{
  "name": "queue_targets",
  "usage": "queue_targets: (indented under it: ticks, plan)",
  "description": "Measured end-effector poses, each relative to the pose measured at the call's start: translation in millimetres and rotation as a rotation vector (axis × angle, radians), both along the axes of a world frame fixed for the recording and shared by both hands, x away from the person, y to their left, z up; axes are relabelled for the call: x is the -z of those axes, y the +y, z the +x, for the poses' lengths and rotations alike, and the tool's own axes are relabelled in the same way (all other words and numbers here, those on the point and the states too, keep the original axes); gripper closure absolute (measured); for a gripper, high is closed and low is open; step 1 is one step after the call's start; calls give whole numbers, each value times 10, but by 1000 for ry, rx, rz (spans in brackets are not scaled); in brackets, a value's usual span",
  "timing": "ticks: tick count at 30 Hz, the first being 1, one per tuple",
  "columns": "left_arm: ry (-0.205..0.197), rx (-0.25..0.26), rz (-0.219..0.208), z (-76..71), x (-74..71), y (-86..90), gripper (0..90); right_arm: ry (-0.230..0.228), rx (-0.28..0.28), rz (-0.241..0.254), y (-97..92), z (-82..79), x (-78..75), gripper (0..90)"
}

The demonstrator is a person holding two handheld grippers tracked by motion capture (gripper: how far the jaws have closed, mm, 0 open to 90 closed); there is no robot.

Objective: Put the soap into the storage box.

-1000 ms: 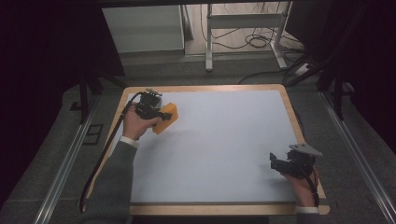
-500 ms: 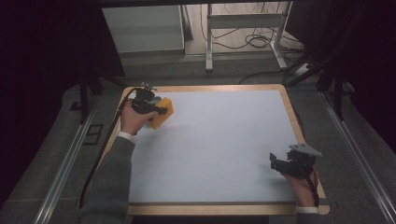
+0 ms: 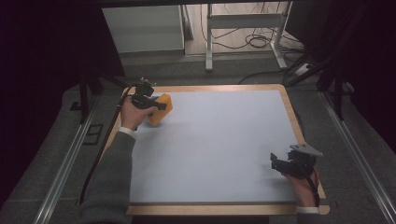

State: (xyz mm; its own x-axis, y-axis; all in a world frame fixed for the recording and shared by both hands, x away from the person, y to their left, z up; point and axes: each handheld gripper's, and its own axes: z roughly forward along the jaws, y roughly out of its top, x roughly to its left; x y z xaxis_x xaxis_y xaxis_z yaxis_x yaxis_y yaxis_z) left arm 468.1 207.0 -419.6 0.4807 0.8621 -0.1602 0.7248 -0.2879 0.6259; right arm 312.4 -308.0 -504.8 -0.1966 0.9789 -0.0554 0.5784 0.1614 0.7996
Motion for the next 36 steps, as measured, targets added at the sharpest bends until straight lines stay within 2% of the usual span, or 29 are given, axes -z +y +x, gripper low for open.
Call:
queue_targets:
  ticks: [10,18,19,26,30,31,33,36]
  plan:
    - [9,-33,-16,128,33,67,614,1,6,2,-17,0,8,38]
    - [19,-72,-48,243,57,182,615,3,6,0,-20,4,16,38]
    - [13,-93,-58,264,59,219,615,4,9,2,-23,1,14,37]
    - [8,-127,-76,326,69,291,615,1,6,0,-29,-2,7,37]
    - [19,-148,-82,375,108,342,615,0,7,2,-28,-3,7,38]
    - [23,-163,-99,395,122,391,615,1,6,3,-30,-5,5,37]
    - [22,-174,-100,403,126,405,615,0,7,4,-31,-5,4,38]
    - [14,-193,-79,428,139,431,615,1,6,4,-36,-5,7,38]
